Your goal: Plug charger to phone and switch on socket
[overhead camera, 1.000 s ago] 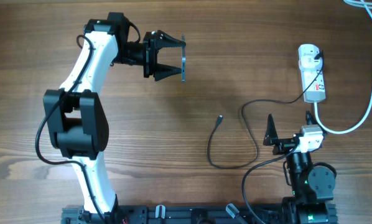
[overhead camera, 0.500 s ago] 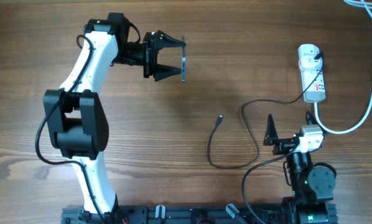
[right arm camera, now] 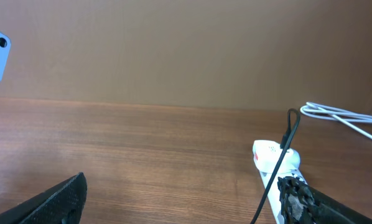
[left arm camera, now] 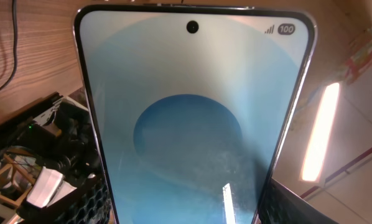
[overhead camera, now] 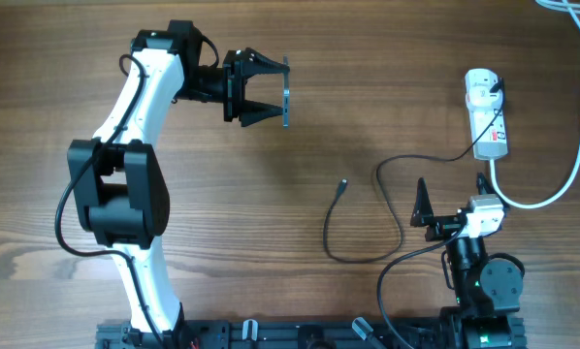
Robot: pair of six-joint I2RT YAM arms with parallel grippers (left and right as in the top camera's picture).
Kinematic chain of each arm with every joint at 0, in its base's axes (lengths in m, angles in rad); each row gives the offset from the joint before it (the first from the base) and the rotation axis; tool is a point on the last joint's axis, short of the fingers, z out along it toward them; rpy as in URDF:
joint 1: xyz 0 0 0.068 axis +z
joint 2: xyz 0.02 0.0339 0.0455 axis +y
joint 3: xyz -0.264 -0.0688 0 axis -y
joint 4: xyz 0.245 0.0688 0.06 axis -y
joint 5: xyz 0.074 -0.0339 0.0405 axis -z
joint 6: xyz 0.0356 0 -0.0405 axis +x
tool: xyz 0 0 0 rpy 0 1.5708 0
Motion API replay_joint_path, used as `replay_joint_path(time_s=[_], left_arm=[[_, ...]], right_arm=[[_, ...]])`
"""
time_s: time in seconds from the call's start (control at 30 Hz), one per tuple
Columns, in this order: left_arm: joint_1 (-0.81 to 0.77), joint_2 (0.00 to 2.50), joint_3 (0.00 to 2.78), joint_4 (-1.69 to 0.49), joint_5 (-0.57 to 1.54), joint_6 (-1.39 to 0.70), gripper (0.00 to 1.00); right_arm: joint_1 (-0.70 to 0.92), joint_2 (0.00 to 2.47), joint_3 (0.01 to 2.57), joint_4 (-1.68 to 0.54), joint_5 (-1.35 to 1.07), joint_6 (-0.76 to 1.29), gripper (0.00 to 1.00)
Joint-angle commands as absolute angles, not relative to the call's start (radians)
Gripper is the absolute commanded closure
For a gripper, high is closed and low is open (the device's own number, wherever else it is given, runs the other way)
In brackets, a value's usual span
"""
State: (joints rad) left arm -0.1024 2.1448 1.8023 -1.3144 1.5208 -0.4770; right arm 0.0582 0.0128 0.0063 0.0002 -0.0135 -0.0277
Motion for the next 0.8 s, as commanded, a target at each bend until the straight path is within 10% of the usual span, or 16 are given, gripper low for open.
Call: replay_joint_path(time_s=[0.0,0.77], left_arm=[[-0.097,2.108,1.799,-1.318,1.577,-0.479,0.28],[-0.097,2.108,1.799,-1.349,1.577,-0.479,0.28]], right_arm=[[0.062,0.007,0.005,0.006,0.001,-0.026,0.0],[0.062,0.007,0.005,0.006,0.001,-0.026,0.0]])
